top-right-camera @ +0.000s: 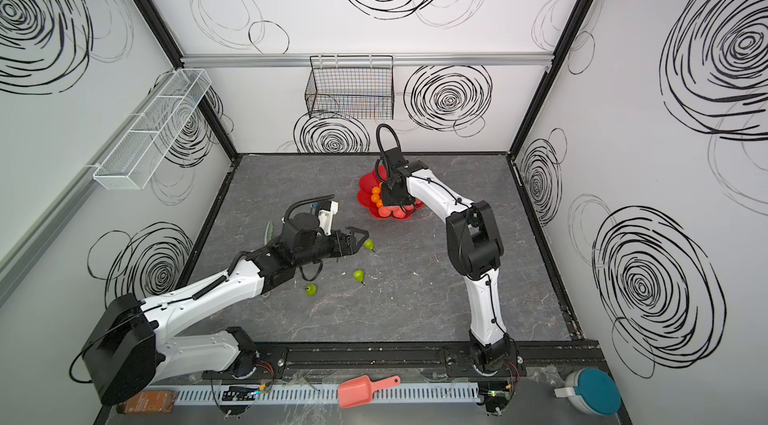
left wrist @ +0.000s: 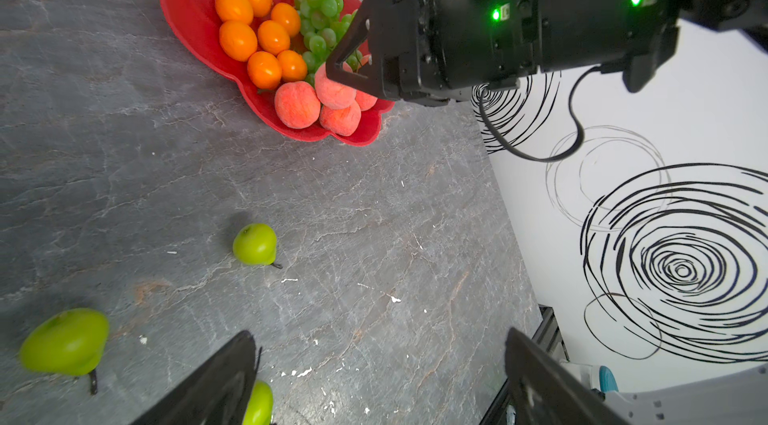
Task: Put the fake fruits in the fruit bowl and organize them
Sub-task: 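Lower the peach into the bowl beside the other peaches and open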
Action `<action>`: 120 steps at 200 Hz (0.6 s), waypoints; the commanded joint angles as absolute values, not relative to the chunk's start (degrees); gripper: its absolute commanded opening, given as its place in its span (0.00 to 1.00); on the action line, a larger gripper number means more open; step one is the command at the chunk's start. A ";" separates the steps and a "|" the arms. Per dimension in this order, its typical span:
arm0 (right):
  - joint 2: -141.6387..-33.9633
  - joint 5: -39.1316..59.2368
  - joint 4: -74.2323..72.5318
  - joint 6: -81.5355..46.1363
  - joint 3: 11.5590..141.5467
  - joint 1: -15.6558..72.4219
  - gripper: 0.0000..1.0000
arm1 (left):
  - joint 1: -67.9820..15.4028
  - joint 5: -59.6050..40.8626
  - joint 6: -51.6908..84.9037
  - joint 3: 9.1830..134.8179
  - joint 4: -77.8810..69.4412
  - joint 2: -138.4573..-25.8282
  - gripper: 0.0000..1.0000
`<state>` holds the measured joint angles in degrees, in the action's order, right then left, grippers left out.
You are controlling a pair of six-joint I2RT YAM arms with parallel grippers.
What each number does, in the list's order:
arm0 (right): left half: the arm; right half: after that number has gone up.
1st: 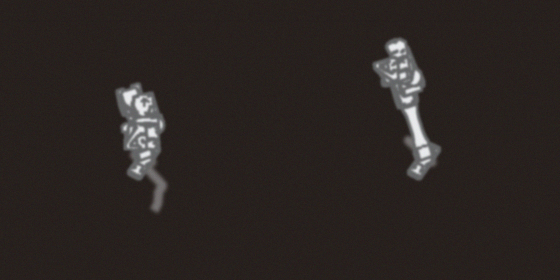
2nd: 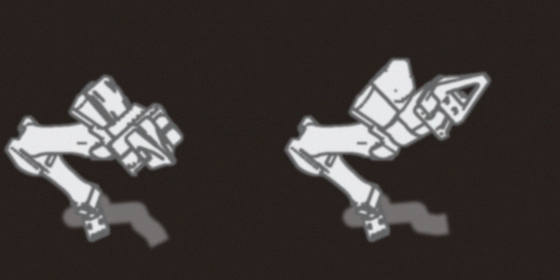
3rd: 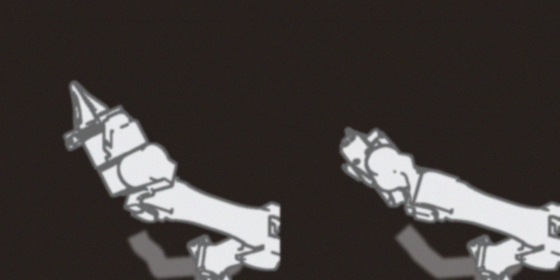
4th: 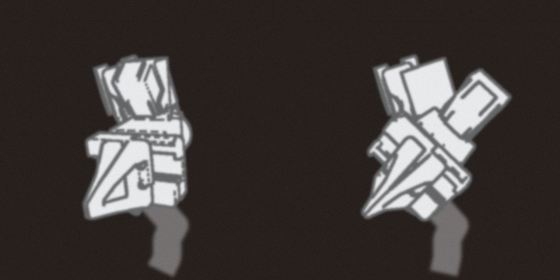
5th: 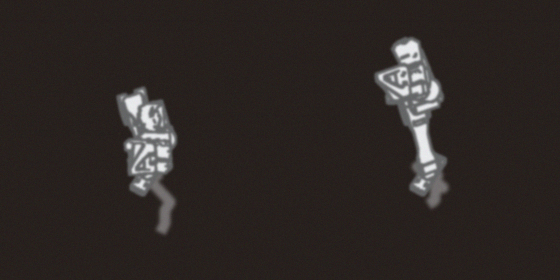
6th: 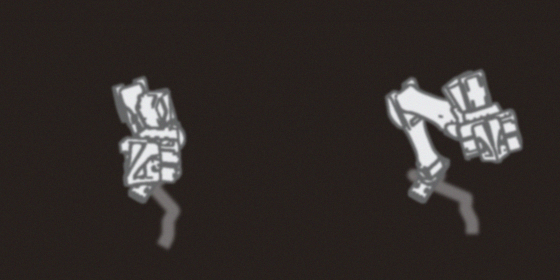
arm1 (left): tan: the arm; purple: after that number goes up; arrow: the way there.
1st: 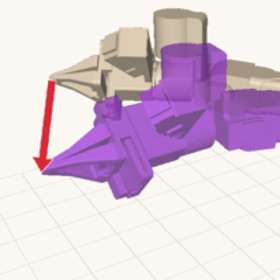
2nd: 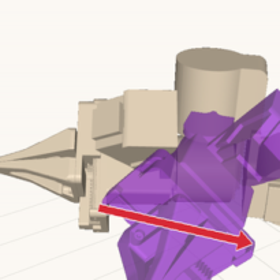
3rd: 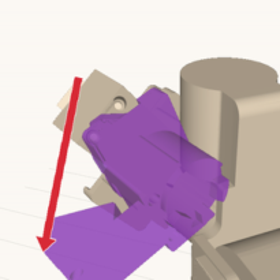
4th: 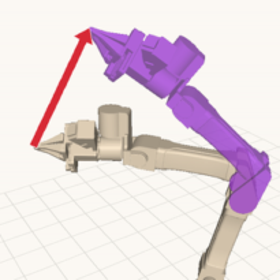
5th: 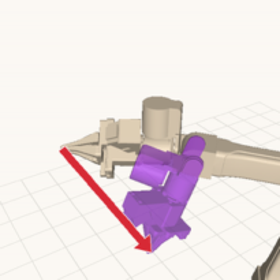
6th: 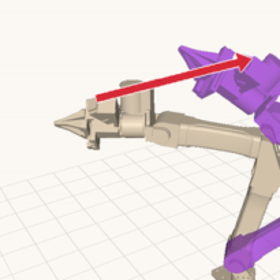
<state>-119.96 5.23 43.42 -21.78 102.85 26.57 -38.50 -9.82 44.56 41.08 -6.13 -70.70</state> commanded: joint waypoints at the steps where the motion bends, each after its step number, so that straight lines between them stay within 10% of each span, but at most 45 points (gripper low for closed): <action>1: -119.27 3.91 45.44 -21.20 104.46 26.36 0.45 | -38.14 -9.75 43.86 41.40 -7.09 -69.21 0.96; 120: -121.02 5.35 43.16 -21.11 100.40 26.59 0.37 | -37.88 -9.75 44.03 40.11 -7.58 -68.70 0.96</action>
<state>-119.96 5.30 43.00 -21.61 101.41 26.59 -38.44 -9.82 44.38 40.86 -6.11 -70.02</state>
